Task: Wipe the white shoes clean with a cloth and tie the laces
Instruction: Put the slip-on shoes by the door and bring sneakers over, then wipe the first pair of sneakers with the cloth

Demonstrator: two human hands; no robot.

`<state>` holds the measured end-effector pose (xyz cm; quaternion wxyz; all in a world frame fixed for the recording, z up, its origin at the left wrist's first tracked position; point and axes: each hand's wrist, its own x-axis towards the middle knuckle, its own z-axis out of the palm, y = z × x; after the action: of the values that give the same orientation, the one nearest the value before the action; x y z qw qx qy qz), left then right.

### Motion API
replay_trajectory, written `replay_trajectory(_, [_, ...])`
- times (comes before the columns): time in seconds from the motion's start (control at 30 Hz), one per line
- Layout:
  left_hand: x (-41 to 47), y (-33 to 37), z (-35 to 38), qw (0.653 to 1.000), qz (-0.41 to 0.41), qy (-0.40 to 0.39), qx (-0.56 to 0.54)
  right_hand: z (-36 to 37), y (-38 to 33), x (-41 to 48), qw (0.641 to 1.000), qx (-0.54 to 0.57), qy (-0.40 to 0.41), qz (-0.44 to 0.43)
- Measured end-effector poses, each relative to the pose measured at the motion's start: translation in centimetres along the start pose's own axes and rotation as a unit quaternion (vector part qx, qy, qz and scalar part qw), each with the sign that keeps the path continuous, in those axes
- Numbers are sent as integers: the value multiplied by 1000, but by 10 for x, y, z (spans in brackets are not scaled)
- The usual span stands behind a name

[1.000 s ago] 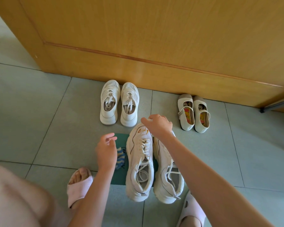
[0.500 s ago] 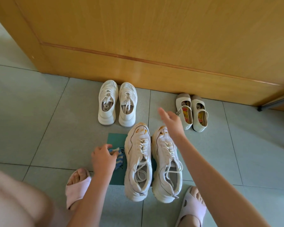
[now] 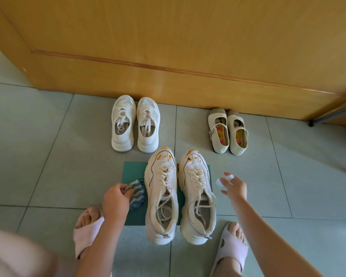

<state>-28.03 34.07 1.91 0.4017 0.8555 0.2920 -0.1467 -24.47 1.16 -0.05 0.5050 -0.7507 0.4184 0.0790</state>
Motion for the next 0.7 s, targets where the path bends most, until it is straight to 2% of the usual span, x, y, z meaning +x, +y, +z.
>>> replay_trajectory(0.13, [10,2,-5,999,1,40,-35,5,15,6,998,-55,-7,5])
replay_trajectory(0.23, [7,21,-14,994,-16,31,-101,6,25,9,995,-98,-17,-5])
replay_trajectory(0.5, [5,52,-25,970,4,16,-244,-8,22,9,987,-139,-75,19])
replay_trajectory(0.57, [5,58,-28,960,3,3,-279,-17,4,7,990,-129,-52,8])
replay_trajectory(0.7, [0,78,-34,940,9,-21,-340,-27,-48,-5,984,-91,97,-120])
